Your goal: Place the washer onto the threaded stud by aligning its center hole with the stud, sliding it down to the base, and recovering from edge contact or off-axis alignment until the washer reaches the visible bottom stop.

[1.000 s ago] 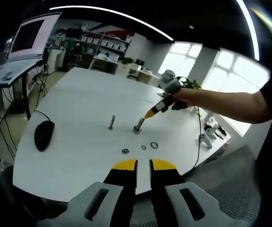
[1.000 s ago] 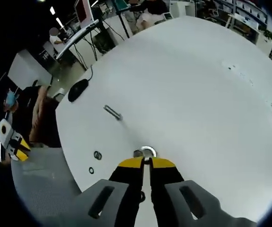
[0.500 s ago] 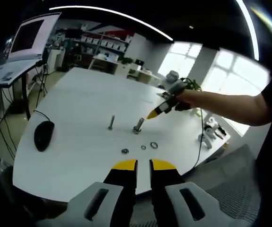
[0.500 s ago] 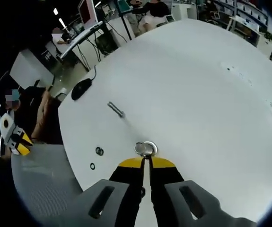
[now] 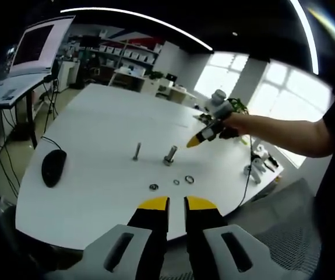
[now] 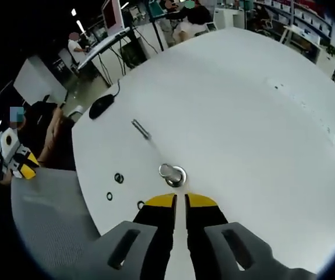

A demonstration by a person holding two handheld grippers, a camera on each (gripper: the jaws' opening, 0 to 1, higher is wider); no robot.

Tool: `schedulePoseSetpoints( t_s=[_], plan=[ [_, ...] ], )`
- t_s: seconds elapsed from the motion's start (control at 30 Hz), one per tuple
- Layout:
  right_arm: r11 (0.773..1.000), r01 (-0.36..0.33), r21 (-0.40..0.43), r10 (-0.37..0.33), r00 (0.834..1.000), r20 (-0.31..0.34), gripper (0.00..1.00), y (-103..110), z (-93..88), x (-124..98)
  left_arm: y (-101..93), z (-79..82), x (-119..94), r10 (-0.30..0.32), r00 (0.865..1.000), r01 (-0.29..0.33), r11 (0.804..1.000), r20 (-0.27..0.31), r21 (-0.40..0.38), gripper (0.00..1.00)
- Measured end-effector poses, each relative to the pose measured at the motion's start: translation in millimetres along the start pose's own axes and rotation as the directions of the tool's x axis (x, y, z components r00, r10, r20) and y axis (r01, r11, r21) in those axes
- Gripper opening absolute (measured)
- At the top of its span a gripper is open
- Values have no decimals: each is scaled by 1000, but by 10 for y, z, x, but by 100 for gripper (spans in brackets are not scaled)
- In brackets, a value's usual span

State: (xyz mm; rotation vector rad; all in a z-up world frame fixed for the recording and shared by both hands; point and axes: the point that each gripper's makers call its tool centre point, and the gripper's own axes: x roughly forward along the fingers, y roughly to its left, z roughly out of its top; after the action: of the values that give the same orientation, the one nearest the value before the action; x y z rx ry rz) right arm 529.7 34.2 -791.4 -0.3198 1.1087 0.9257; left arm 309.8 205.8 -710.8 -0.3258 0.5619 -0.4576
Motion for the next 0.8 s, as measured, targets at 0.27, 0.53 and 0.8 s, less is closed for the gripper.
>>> schedulePoseSetpoints(
  t_s=[0.27,0.53,0.8],
  plan=[
    [1000,-6,-10,7,1000,10,12,52,-106,-27,-3,-3,-1,-2,1000,2,1000,-3,2,8],
    [1000,-13,3,12,1000,18,13,94,-216,-49,-6,-9,-1,-3,1000,3,1000,-6,2,8],
    [1000,-25,1,25,1000,10,16,186,-367,-12,-8,-12,-1,-3,1000,3,1000,-7,1,8]
  ],
)
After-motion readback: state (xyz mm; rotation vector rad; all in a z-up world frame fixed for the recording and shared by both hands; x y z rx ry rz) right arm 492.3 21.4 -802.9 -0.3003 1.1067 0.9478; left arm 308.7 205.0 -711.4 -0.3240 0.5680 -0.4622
